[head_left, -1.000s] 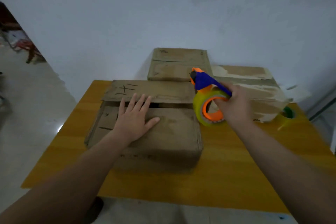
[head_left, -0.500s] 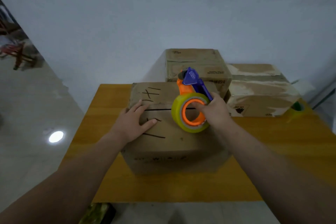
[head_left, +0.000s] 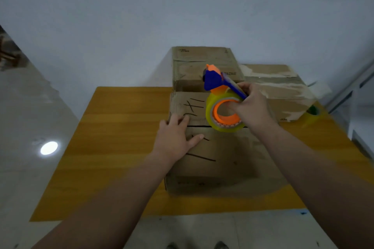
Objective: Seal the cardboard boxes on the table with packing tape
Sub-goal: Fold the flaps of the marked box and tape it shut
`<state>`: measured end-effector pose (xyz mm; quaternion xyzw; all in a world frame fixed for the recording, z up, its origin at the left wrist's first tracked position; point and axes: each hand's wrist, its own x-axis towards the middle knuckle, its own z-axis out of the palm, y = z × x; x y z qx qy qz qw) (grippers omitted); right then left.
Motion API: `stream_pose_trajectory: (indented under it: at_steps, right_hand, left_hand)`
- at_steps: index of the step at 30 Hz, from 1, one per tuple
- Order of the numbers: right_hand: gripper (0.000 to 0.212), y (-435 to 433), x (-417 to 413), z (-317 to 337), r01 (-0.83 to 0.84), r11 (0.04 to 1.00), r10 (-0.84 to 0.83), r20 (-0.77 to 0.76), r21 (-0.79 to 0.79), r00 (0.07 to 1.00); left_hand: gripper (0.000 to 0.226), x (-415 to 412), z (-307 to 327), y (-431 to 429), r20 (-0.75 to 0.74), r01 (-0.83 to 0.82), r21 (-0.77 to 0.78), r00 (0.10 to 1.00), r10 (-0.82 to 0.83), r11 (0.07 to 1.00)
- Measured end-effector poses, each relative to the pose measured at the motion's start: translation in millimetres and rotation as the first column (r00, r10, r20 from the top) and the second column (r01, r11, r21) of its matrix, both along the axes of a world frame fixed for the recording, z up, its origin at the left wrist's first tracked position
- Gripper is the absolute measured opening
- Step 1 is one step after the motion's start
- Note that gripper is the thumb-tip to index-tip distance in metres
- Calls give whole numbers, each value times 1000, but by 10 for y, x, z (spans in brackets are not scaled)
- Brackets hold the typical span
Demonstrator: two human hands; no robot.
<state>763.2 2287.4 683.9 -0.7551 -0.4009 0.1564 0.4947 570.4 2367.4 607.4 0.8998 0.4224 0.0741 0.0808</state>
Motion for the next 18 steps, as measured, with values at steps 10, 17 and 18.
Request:
stream_pose_trajectory:
  at_steps: [10, 17, 18]
  right_hand:
    - [66, -54, 203, -143, -160, 987, 160, 28, -2, 987]
    - [74, -153, 366, -229, -295, 955, 295, 38, 6, 955]
    - [75, -158, 369, -227, -308, 951, 308, 50, 6, 950]
  left_hand:
    - [63, 242, -11, -77, 89, -53, -10, 995, 53, 999]
    - [67, 279, 442, -49, 517, -20, -566, 770, 374, 824]
    - [75, 322, 558, -34, 552, 65, -702, 679, 484, 709]
